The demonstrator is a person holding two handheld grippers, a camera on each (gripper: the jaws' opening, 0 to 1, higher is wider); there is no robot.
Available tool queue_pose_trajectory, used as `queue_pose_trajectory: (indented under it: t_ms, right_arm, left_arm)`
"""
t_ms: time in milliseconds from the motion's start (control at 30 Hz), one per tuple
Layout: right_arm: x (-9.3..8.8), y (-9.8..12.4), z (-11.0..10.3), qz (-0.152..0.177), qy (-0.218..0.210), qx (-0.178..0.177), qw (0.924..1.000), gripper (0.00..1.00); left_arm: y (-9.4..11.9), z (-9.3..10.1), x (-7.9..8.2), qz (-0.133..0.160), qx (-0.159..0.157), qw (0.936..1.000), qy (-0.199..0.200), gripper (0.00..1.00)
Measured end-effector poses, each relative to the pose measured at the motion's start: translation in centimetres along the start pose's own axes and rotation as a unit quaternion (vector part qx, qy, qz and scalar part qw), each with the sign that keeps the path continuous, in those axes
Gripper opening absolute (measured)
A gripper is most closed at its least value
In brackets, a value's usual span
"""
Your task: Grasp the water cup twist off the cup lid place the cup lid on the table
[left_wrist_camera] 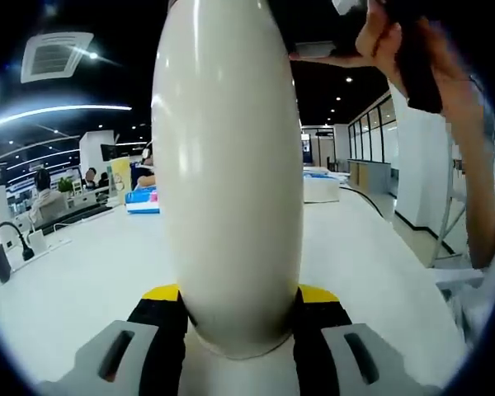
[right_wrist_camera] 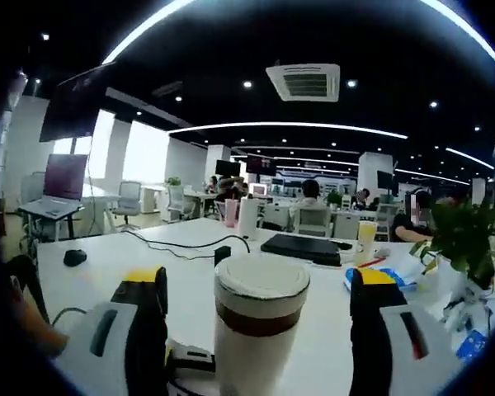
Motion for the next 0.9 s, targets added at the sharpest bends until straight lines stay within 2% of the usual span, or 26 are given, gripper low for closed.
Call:
queue_pose_trajectory:
  t_ms: [200,400,700,767,900]
  right_arm:
    - [0.3,-0.2,0.7,0.013,-0.003,-0.029,0.9995,0.93]
    - [0.3,-0.5,0.3,0.02,-0.007,-0.026,0.9994,0.89]
    - [0.0,-0.7,-0.2,0.015,-0.013,-0.023,0.9995,0.9]
    - [0.0,-0.7,-0.3,0.016,-0.017,-0.022,0.9995,0.86]
    - [0.5,-0.5,0.0,0.03,-0.025,-0.028,0.9988,0.73]
  left_arm:
    - [0.0,0.1,0.0,0.0,0.0,1.0,0.0,0.51]
    - [0.1,0.1,-0.1,0.0,0.0,1.0,0.0,0.51]
    - [0.1,0.1,-0.1,-0.001,0.0,1.0,-0.002,0.51]
    - [0.1,0.1,-0.1,-0.001,0.0,1.0,-0.002,0.51]
    - [0.1,0.1,-0.1,-0.001,0.0,1.0,-0.002,0.51]
Point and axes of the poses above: the point that each gripper's makers call its tool centre point, and the gripper's own axes: y roughly backward along the fingers, z roughly to its right, x roughly out of its top, the point moved 1 cm from there along y, roughly backward along the fingers, and after that the axes turned 1 degree about -y, right-handed, at the moved point
